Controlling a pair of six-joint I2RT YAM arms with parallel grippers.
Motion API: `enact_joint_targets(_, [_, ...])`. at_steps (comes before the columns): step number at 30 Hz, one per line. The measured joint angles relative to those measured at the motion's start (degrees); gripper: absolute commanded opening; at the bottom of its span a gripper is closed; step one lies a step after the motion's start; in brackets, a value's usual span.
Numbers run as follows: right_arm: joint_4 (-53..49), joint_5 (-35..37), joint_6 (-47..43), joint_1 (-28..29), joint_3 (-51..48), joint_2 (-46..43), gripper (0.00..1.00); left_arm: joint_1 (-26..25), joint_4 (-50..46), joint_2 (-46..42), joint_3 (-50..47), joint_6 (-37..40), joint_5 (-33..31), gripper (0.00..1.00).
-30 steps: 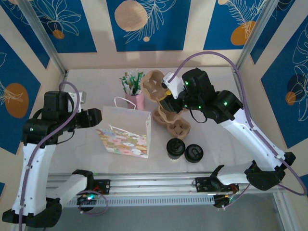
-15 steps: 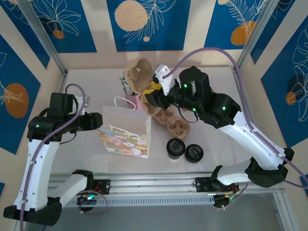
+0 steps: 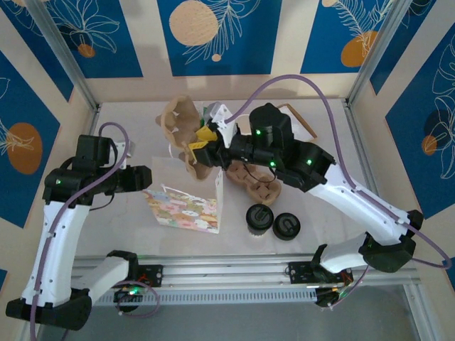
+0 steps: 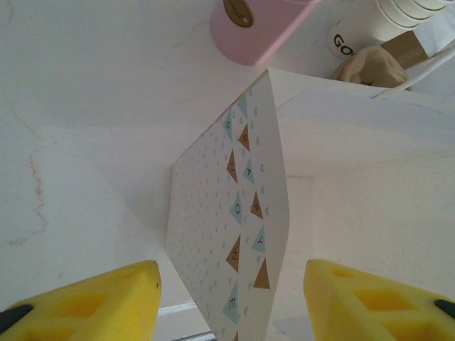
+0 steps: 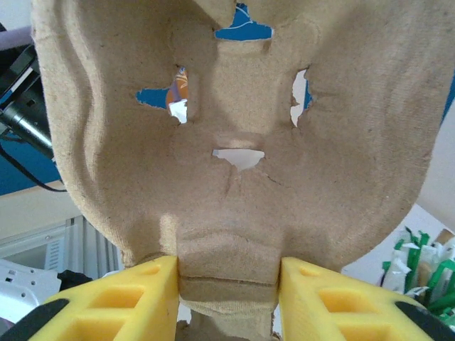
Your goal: Pack the takeout coffee
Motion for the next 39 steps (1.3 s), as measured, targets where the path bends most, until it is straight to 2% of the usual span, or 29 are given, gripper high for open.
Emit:
enact_joint_targets(15, [2.0,-3.1,-0.1,0.2,-0.5,4.0,0.39,0.0,-0.2,0.5,0.0,0.5,0.0,0.58])
enact_joint_targets(39, [3.8,-5.7,-0.3,0.0,-7.2,5.5,0.39,0.0,0.2,0.5,-1.4,0.6,-1.6,0.61])
